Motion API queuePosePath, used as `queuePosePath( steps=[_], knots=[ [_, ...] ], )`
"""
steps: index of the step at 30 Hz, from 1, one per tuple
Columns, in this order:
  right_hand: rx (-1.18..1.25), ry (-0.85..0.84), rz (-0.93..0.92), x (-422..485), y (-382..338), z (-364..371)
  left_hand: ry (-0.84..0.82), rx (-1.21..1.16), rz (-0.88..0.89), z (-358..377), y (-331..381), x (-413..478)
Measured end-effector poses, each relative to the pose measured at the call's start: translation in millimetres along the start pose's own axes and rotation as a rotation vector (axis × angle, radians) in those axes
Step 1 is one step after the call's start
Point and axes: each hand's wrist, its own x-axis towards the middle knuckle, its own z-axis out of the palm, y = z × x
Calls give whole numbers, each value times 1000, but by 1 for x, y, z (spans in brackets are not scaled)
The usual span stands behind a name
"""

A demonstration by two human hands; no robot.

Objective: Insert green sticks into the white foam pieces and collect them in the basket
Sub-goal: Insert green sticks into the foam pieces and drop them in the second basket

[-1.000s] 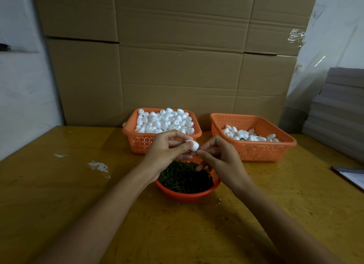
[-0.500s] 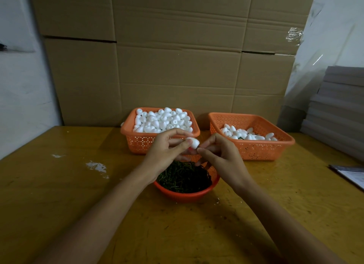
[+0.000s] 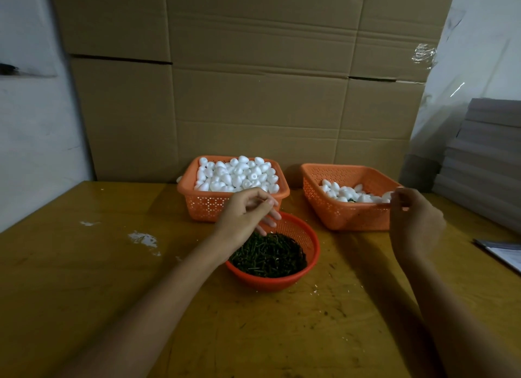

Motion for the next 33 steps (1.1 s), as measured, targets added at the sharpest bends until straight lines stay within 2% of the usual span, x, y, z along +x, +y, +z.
queuePosePath(
  steps=[2, 5, 7, 9, 10, 12, 14, 16, 19, 22, 24, 27, 33],
  knots=[
    [-130, -81, -124, -1, 0, 4, -8, 8, 1, 0, 1, -1],
    [-205, -169, -195, -3, -12, 4, -25, 25, 9, 1, 3, -1],
    [-168, -171, -253, -9, -29, 2, -34, 46, 10, 1, 3, -2],
    [-23, -248, -356, -20, -55, -3, -30, 58, 11, 1, 2, -1],
    [73, -334, -424, -27, -70, -7, -19, 65, 13, 1, 1, -1],
    [210, -614, -565, -48, -98, -16, 34, 94, 22, 1, -1, 0],
    [169, -964, -693, -72, -118, -18, 109, 156, 45, 1, -2, 2],
    [17, -1179, -769, -88, -126, -17, 189, 284, 98, 1, -3, 4],
    [-53, -1228, -757, -90, -130, -19, 271, 716, 160, -4, -5, 12],
    [-70, -1237, -775, -88, -133, -20, 196, 1173, 41, -14, -8, 23],
    [-77, -1248, -774, -88, -134, -19, 142, 1390, -54, -17, -11, 29],
    [-84, -1257, -766, -88, -134, -20, 84, 1460, -96, -17, -13, 41],
    [-90, -1276, -752, -88, -133, -19, -198, 1321, -344, -35, -3, 79]
  ],
)
